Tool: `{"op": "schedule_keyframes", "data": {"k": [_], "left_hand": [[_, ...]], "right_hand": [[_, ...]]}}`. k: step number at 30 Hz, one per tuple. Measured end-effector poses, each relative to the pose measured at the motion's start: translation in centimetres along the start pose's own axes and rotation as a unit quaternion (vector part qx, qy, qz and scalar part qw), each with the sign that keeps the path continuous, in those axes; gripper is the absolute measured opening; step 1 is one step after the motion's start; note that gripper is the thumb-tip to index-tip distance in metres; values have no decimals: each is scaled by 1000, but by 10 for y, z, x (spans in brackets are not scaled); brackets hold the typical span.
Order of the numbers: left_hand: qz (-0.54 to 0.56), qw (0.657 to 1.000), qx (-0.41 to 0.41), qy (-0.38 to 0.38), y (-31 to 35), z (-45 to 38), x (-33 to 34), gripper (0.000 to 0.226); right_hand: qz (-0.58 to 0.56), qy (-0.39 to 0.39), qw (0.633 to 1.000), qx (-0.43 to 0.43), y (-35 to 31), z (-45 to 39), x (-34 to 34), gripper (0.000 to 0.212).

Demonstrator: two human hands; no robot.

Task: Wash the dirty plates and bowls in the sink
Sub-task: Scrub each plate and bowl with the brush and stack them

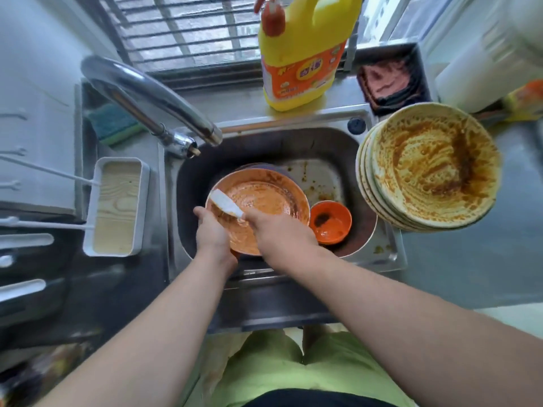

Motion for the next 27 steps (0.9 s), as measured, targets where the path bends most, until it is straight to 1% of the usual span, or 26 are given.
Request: {"op": "schedule_keyframes", "data": {"k": [1, 2, 4, 6, 8, 10, 12, 14, 16, 19, 21, 23, 25, 27], "left_hand": [[-26, 999, 22, 4, -1, 4, -1, 52], [-54, 997, 51, 13, 1, 5, -3, 52], [-100, 990, 87, 40, 11, 6, -9, 51], [-124, 984, 111, 68, 26, 3, -15, 47], [-136, 978, 134, 84, 40, 0, -18, 46], [-142, 975, 141, 98, 45, -1, -17, 46], [-146, 975, 135, 103, 42, 2, -16, 49], [-145, 977, 132, 88, 37, 12, -12, 50], [-119, 984, 121, 58, 33, 26, -8, 44], [-85, 990, 111, 35, 41, 46, -5, 43], [-84, 989, 118, 27, 54, 58, -4, 37], [-84, 989, 125, 3, 65, 68, 4, 32], [-94, 986, 133, -32, 72, 73, 19, 36], [-103, 982, 132, -90, 71, 78, 48, 47]], "right_hand": [[-5, 11, 1000, 17, 4, -10, -9, 53], [-4, 27, 999, 38, 14, -18, -19, 55], [7, 50, 995, 80, 46, -24, -38, 51], [37, 35, 993, 105, 79, -11, -38, 41], [39, -4, 993, 110, 97, 16, -19, 34], [-14, -37, 996, 82, 85, 42, 5, 22], [-85, -48, 995, 36, 53, 53, 17, 15], [-144, -37, 989, 8, 21, 50, 11, 17], [-175, 2, 985, -4, 6, 38, -10, 22], [-150, 96, 984, 20, 30, 25, -56, 27], [-105, 149, 982, 52, 61, 28, -82, 22], [-89, 178, 978, 62, 81, 38, -99, 14], [-117, 204, 971, 42, 90, 52, -111, 10], [-170, 254, 952, 29, 101, 76, -130, 14]]}}
Point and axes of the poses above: each hand's wrist, its own z-axis away from the middle knuckle, its own x-axis out of the palm, y = z × x, the point moved 10 cm from there along -z, towards the middle knuckle, and after that the axes turned 1 degree about x, right-handed, at the moved point
